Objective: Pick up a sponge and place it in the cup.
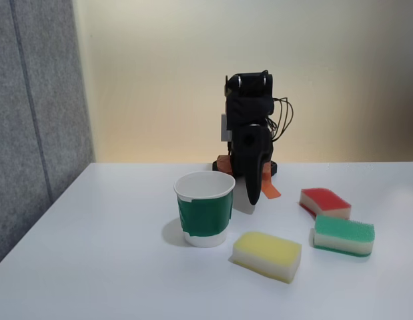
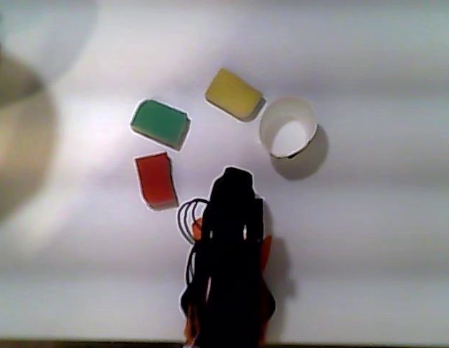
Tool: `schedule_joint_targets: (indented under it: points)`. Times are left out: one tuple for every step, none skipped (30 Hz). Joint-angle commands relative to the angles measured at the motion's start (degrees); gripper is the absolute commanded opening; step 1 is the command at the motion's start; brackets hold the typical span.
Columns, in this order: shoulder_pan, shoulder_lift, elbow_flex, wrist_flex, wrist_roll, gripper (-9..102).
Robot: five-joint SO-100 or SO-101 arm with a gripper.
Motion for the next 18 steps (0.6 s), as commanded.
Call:
schedule_joint_targets:
  points:
    - [1.1,0.7,2.6,1.0,0.7,0]
    - [1.3,0.7,2.6,1.0,0.7,0]
    - [1.5,0.7,2.6,1.0,0.7,0]
    - [1.7,0.7,2.6,1.0,0.7,0]
    - [1.8,0.7,2.6,1.0,0.7,0]
    - [1.8,0.7,2.6,1.0,0.7,0]
    - [1.9,0.7,2.6,1.0,0.7,0]
    - [1.9,0.7,2.6,1.0,0.8,0]
    - [1.9,0.7,2.6,1.0,0.8,0]
    - [1.9,0.7,2.6,1.0,0.8,0]
    - [1.9,0.7,2.6,1.0,0.8,0]
    - [1.9,0.7,2.6,1.0,0.8,0]
    - [1.9,0.7,2.6,1.0,0.8,0]
    - [1.9,0.7,2.6,1.0,0.8,0]
    - [1.9,0.7,2.6,1.0,0.6,0]
    - [1.9,0.7,2.6,1.1,0.4,0]
    - [1.8,0.7,2.6,1.1,0.4,0]
    - [1.5,0.7,2.3,1.2,1.1,0]
